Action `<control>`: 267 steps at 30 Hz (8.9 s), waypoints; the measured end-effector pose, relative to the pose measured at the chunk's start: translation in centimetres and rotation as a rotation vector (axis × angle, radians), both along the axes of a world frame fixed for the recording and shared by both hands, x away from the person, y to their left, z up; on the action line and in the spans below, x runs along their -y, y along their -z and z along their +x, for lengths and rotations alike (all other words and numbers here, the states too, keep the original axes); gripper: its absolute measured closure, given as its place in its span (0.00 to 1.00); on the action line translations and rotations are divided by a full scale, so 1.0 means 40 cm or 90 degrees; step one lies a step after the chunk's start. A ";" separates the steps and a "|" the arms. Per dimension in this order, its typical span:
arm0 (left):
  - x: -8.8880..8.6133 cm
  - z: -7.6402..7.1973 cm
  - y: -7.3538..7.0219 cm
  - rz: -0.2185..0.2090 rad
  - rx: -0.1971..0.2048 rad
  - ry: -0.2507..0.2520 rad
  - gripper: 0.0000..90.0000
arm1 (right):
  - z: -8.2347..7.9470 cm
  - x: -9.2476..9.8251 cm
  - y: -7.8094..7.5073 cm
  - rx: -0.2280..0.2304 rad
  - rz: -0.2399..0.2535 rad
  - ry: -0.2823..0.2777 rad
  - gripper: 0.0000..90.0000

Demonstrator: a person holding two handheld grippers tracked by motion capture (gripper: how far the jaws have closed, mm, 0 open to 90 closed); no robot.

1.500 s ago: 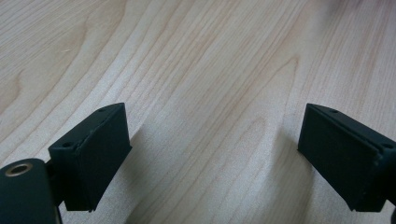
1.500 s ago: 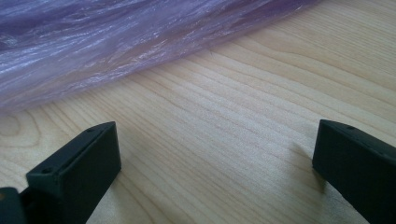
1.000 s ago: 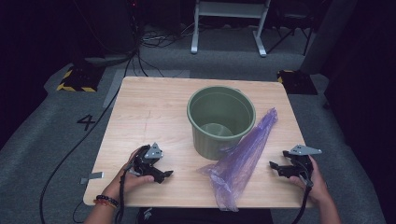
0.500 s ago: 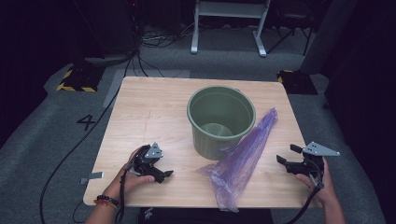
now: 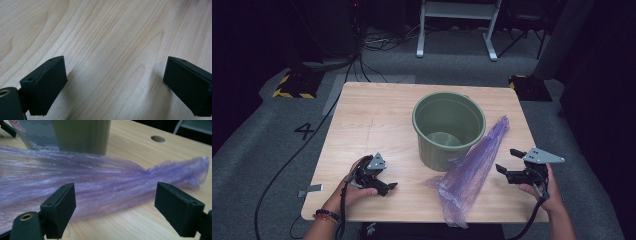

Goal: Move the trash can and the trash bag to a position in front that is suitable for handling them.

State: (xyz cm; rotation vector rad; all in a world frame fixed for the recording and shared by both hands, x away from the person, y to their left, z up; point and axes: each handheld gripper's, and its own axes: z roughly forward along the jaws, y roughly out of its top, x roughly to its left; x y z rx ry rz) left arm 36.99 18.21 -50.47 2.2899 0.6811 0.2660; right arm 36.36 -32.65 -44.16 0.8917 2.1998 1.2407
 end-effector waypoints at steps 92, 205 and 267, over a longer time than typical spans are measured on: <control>0.001 0.000 0.000 0.000 -0.001 -0.003 0.05 | 0.125 -0.367 -0.014 -0.031 -0.071 -0.208 0.19; 0.339 -0.086 -0.113 -0.106 0.048 0.048 0.18 | 0.206 -0.115 0.152 -0.122 -0.047 0.134 0.35; 0.209 -0.052 -0.018 -0.050 -0.006 0.090 0.20 | 0.265 -0.278 0.146 -0.132 -0.043 0.123 0.62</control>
